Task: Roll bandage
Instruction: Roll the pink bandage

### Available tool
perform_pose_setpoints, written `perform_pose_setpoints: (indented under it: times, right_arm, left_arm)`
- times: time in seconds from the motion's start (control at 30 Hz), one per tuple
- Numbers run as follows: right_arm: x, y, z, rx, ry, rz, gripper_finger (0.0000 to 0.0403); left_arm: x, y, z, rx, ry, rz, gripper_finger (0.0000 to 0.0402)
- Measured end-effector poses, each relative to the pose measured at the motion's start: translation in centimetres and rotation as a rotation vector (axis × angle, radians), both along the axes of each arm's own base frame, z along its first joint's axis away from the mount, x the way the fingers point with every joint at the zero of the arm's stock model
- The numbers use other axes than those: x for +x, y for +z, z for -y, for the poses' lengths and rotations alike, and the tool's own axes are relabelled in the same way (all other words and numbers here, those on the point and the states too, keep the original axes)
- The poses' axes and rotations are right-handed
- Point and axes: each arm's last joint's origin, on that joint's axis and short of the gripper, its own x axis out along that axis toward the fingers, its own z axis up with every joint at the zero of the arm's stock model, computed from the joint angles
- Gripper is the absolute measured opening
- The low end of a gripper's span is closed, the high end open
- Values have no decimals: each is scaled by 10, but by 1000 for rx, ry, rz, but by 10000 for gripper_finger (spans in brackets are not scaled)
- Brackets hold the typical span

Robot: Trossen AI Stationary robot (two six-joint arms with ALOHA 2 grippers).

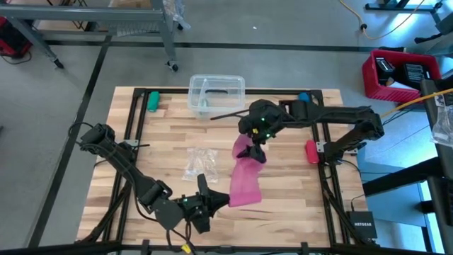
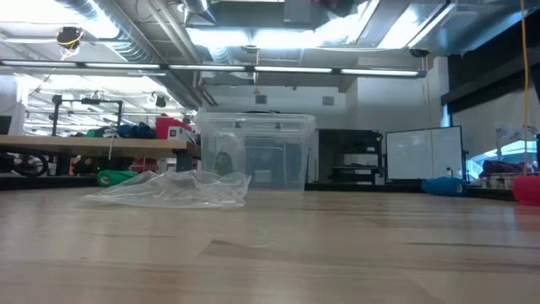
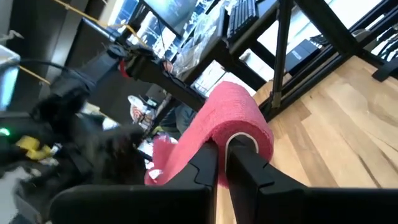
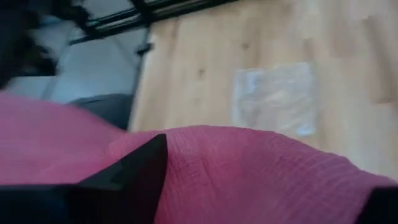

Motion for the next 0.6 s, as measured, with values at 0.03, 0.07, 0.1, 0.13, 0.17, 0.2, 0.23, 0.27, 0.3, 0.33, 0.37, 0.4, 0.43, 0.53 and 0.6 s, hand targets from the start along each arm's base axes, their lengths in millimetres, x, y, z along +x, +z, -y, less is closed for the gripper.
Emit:
perform_pose_setpoints:
  times: [0.03,0.07,0.1,0.13,0.17,0.2,0.23,0.27,0.3,0.33,0.37,0.4,0.43,0.53,0.6]
  right_arm:
    - [-2,1,-1,45,15,-24,273]
    - [-4,1,-2,93,39,-57,275]
    - [-7,0,-1,133,56,-93,275]
    - [-10,0,0,163,68,-126,275]
    - [-12,0,0,182,81,-148,275]
    - [-14,1,-1,192,87,-166,275]
    - [-17,1,-1,197,85,-192,275]
    - [-18,0,-1,201,72,-209,275]
    - [-18,1,0,199,66,-198,275]
    - [-17,3,0,194,64,-175,275]
    - [-15,5,0,188,63,-152,275]
    - [-13,7,-1,180,62,-121,275]
    - [-10,9,0,166,55,-77,275]
    - [-4,16,2,121,15,21,275]
    - [-3,17,1,147,9,18,275]
  left_arm:
    - [1,-1,-1,-4,4,-6,13]
    - [1,-2,-2,-9,9,-11,13]
    - [2,-3,-3,-12,12,-16,13]
    - [2,-3,-4,-17,16,-20,13]
    - [3,-4,-5,-19,19,-22,13]
    - [3,-4,-5,-17,19,-26,13]
    - [3,-5,-5,-15,20,-28,13]
    - [3,-5,-6,-16,22,-29,13]
    - [4,-5,-7,-20,25,-28,13]
    - [4,-5,-8,-23,29,-28,13]
    - [5,-5,-8,-28,32,-28,13]
    - [5,-5,-9,-33,33,-28,13]
    - [5,-5,-9,-39,34,-29,13]
    - [6,-8,-10,-55,24,-51,13]
    - [6,-11,-11,-71,22,-64,13]
